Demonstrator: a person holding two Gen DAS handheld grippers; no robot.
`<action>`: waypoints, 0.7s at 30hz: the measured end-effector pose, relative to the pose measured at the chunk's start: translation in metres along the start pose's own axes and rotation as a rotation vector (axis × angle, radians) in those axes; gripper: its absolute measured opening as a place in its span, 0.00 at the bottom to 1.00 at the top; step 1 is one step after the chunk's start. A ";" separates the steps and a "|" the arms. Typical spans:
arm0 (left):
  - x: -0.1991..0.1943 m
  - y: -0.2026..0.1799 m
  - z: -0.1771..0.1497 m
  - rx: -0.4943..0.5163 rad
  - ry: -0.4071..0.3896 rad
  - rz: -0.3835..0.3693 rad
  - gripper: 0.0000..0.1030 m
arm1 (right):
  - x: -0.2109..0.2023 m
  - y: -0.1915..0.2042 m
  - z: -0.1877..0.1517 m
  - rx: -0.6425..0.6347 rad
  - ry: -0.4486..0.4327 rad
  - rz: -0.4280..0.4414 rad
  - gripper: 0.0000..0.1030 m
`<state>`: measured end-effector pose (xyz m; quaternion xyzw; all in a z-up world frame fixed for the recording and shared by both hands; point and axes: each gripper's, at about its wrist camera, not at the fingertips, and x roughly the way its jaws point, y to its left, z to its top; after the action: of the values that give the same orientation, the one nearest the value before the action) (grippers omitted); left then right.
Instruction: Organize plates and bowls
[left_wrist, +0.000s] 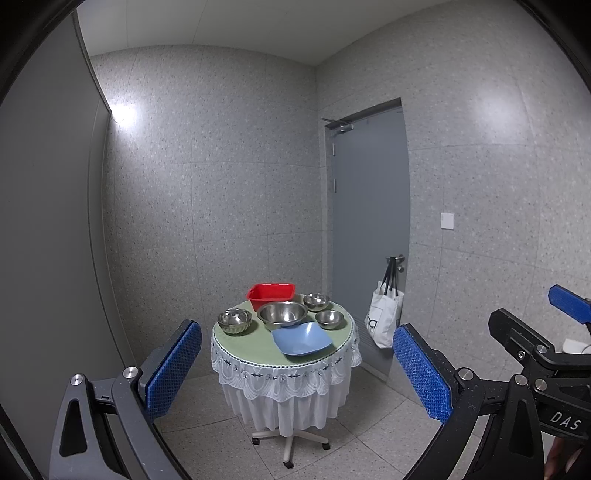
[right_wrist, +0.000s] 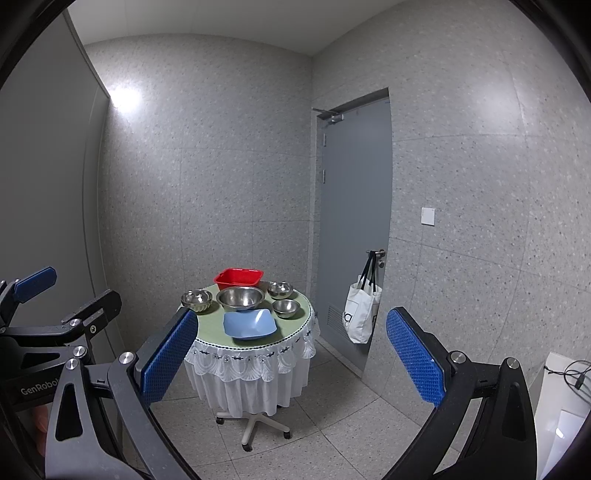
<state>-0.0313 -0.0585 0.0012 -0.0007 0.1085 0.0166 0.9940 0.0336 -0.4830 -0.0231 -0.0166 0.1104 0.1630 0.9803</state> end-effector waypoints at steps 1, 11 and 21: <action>0.001 0.000 -0.001 0.000 0.002 -0.001 1.00 | 0.000 0.001 -0.001 -0.001 0.000 -0.001 1.00; 0.000 -0.006 0.000 0.007 0.006 -0.002 1.00 | -0.004 -0.012 -0.005 0.010 0.001 0.000 1.00; 0.004 -0.012 -0.003 0.014 0.007 0.005 1.00 | 0.003 -0.023 -0.007 0.024 0.003 0.012 1.00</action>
<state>-0.0275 -0.0701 -0.0031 0.0064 0.1118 0.0183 0.9935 0.0425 -0.5048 -0.0310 -0.0047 0.1139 0.1675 0.9793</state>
